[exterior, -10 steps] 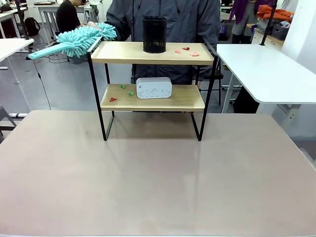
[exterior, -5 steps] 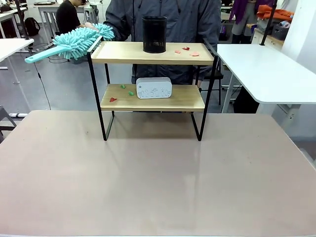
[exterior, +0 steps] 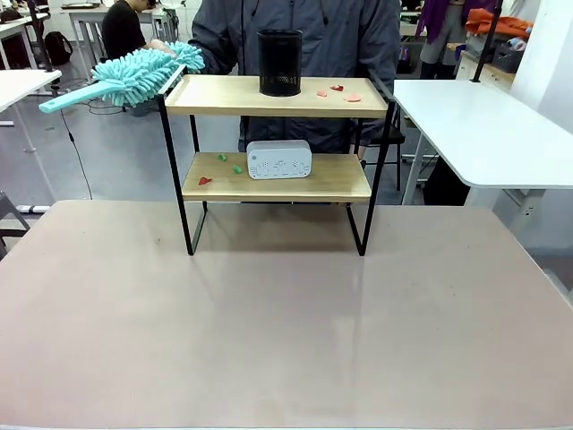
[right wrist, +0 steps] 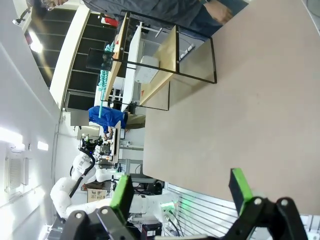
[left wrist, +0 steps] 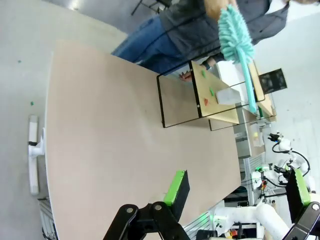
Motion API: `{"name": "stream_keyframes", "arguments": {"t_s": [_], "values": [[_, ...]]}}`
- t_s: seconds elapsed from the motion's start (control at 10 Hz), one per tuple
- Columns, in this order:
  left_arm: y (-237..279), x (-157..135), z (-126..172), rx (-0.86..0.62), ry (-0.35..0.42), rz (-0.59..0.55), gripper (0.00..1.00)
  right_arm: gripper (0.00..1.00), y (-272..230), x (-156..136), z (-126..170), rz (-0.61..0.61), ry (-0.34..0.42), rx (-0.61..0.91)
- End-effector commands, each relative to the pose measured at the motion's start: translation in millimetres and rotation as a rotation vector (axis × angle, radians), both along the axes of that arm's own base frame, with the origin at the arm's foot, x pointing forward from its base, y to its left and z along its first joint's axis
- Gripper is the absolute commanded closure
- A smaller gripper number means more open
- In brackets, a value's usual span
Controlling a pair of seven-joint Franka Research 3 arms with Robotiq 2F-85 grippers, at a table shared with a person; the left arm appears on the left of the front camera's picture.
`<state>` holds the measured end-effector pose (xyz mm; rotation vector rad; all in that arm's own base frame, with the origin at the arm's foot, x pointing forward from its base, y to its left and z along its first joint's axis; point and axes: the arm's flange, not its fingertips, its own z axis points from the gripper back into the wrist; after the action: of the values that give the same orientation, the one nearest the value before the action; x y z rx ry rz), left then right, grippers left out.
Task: Clean the shelf.
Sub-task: Pick up the Duster from the human.
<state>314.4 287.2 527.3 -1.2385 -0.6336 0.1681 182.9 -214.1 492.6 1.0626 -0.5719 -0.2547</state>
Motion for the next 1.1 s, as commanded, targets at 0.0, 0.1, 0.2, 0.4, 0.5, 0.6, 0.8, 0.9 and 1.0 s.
{"name": "stream_keyframes", "arguments": {"t_s": [0.0,0.1,0.2,0.4,0.5,0.6,0.8,0.9,1.0], "values": [[-6.9,-35.7,-2.3,0.006,-0.058,-0.007,0.0,0.0,-1.2,0.7,3.0,0.005,-0.032,-0.004],[0.0,0.0,0.0,0.0,0.0,0.0,0.0,0.0,-1.2,0.7,3.0,0.005,-0.032,-0.004],[-4.0,22.4,9.7,-0.025,0.006,0.021,0.0,0.0,-1.2,0.7,3.0,0.005,-0.032,-0.004],[-31.1,88.7,13.5,0.007,0.08,-0.054,0.0,0.0,-1.2,0.7,3.0,0.005,-0.032,-0.004],[-41.4,119.8,13.0,0.008,0.107,-0.074,0.0,0.0,-1.2,0.7,3.0,0.005,-0.032,-0.004],[-49.5,152.2,15.0,0.001,0.126,-0.135,0.0,0.0,-1.2,0.7,3.0,0.005,-0.032,-0.004],[-67.0,209.3,10.8,-0.01,0.171,-0.17,0.0,0.0,-1.2,0.7,3.0,0.005,-0.032,-0.004],[-78.9,235.0,5.8,-0.042,0.211,-0.211,0.0,0.0,-1.2,0.7,3.0,0.005,-0.032,-0.004],[-91.7,250.0,-1.2,-0.075,0.235,-0.263,0.0,0.0,-1.2,0.7,3.0,0.005,-0.032,-0.004]]}}
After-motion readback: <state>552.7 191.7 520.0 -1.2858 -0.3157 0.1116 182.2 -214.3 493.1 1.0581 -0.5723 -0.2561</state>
